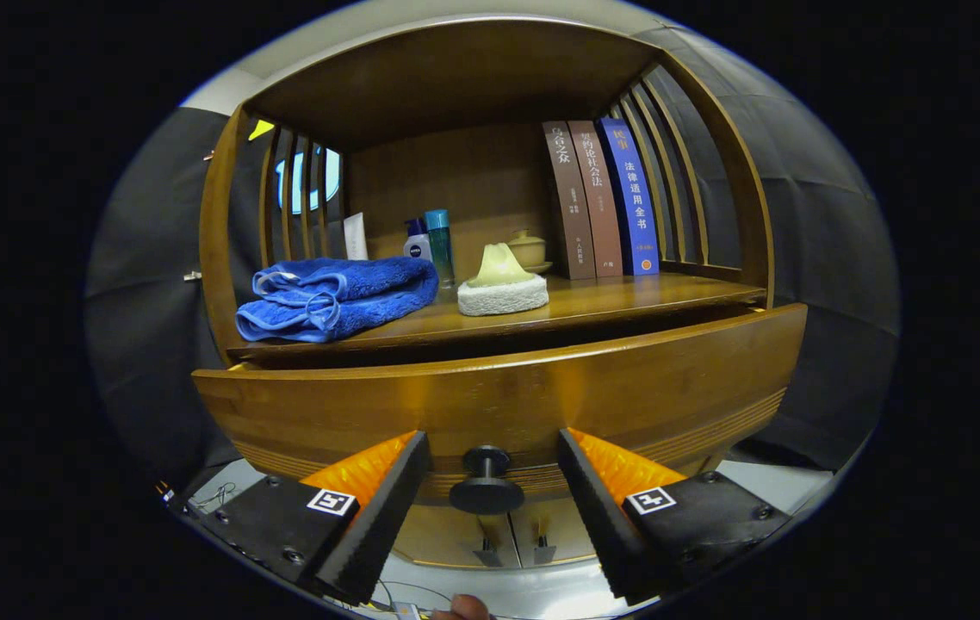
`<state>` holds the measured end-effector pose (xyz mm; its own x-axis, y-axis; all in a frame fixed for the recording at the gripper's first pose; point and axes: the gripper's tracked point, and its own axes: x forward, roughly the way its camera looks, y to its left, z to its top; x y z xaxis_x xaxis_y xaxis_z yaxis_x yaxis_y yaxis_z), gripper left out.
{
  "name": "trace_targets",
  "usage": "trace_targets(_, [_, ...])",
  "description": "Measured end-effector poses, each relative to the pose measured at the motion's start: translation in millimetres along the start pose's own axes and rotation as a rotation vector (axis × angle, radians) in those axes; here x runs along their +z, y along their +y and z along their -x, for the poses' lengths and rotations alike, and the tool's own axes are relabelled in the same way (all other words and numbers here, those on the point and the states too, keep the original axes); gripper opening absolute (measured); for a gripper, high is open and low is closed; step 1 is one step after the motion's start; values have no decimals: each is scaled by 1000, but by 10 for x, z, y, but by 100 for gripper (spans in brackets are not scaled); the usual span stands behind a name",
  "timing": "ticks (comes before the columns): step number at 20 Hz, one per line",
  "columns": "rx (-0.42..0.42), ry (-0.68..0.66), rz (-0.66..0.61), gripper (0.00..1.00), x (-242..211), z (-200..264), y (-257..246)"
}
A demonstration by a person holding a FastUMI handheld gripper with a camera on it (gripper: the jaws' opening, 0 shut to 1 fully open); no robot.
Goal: Pull open the drawer, take out the items inside it, and place them on the countertop above the cabinet.
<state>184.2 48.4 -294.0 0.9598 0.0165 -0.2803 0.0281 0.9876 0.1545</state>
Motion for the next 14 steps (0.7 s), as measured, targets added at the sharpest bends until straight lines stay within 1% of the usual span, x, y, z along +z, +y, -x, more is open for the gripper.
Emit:
trace_targets(8, [-3,6,17,98,44,-308,-29])
trace_targets(10, [-11,15,31,98,36,-326,-61])
trace_targets(14, [-7,6,-11,99,16,-329,-75])
